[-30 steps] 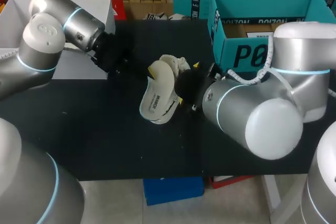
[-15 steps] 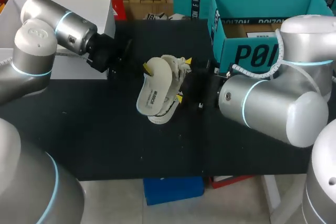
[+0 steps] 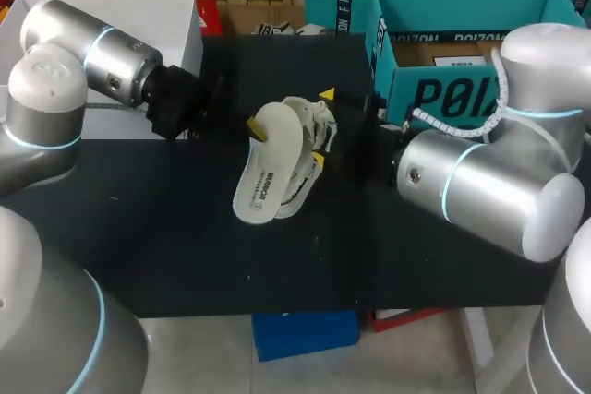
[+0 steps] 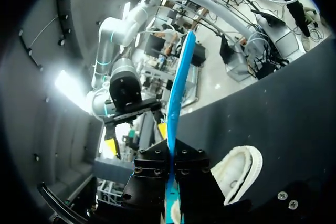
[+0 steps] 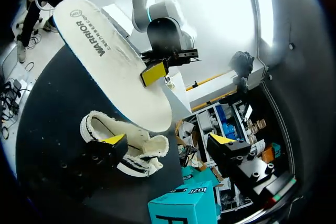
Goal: Take the shoe out of the shoebox, open the shoe tongue, remove and reinsert the insole, then place the shoe into the shoebox
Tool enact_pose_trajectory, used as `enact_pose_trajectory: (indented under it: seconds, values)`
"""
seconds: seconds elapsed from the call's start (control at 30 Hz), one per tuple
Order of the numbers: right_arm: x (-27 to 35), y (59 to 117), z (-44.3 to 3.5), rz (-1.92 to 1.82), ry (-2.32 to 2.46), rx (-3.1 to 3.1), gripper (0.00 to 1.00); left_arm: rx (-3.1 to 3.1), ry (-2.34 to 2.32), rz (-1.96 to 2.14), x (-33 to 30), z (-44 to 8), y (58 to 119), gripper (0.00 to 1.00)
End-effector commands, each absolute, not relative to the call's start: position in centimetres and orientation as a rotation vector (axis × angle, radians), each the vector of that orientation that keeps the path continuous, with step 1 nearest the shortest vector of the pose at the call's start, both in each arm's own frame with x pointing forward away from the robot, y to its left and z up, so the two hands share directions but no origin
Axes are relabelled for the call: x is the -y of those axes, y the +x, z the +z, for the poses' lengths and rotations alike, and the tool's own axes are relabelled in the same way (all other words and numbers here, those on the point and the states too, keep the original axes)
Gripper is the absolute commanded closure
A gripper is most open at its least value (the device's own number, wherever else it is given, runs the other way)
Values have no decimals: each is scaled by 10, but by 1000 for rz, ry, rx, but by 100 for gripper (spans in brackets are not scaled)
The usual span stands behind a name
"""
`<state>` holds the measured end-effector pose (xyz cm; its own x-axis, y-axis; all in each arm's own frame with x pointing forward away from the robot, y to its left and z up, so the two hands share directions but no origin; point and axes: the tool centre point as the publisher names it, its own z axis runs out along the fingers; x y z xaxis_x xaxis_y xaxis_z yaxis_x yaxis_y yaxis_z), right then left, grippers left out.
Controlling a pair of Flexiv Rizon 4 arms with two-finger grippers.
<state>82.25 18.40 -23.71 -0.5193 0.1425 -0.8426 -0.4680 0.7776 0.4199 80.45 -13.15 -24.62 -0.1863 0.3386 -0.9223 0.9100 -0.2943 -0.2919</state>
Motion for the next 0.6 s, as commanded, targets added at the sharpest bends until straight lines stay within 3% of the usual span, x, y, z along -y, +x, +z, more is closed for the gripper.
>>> enact_pose_trajectory:
  seconds: [0.03, 0.3, 0.6]
  values:
    - [-189, 828, -254, 857, -330, -1855, 0, -1443, 1575, -1511, 130, -249, 803, 100]
    - [-205, 828, -262, 1032, -524, -1785, 0, -1428, 1563, -1536, 129, -249, 803, 100]
    - [-192, 827, -262, 978, -575, -2035, 0, -1429, 1595, -1482, 128, -251, 803, 100]
